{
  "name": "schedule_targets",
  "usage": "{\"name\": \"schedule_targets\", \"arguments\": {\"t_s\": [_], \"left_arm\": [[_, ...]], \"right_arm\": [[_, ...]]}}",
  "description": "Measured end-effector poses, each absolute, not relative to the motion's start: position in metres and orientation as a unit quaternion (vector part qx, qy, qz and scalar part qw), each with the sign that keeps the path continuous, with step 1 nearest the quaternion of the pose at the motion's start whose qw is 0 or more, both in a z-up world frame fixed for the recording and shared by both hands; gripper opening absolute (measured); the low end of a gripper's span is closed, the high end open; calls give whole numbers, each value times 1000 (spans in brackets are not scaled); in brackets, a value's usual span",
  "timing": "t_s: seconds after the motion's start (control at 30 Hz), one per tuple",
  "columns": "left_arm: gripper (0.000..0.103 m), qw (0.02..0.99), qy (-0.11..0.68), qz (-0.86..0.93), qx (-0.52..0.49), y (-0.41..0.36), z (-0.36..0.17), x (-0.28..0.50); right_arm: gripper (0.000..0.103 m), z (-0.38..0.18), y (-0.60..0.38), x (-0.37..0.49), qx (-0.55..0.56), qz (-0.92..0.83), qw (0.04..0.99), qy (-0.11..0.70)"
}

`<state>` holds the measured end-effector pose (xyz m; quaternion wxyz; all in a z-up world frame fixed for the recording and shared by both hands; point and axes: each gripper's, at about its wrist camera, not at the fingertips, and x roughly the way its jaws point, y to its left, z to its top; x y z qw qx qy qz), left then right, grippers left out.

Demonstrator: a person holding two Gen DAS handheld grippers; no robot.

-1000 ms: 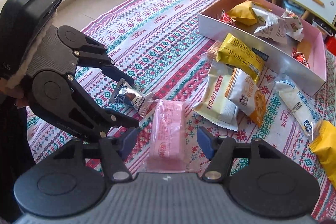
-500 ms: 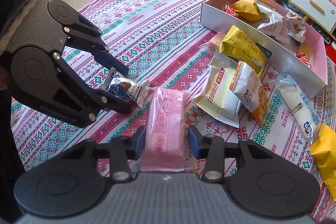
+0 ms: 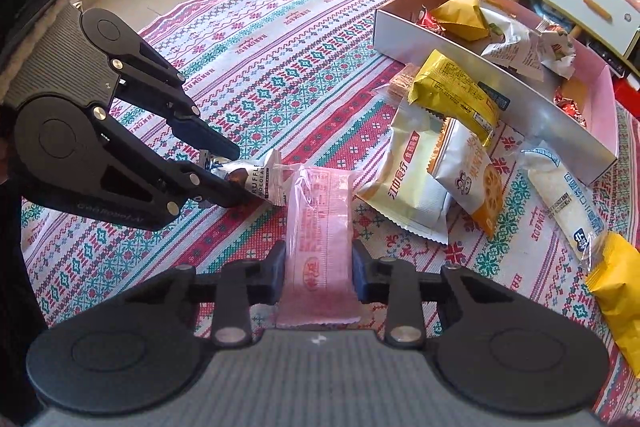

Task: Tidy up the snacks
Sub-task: 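Grasp the small silver candy with the left tool while the right tool grasps the pink packet, then carry the silver candy and pink packet into the pink box and open both tools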

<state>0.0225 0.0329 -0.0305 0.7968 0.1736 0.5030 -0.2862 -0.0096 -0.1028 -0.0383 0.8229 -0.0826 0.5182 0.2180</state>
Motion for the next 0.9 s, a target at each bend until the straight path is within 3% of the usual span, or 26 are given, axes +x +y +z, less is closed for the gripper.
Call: {"name": "schedule_targets", "arguments": {"t_s": [0.9], "left_arm": [[33,840,461,-252,135,35,7,37]], "right_arm": [[29,0,-128,5,-31,192,862,469]]}}
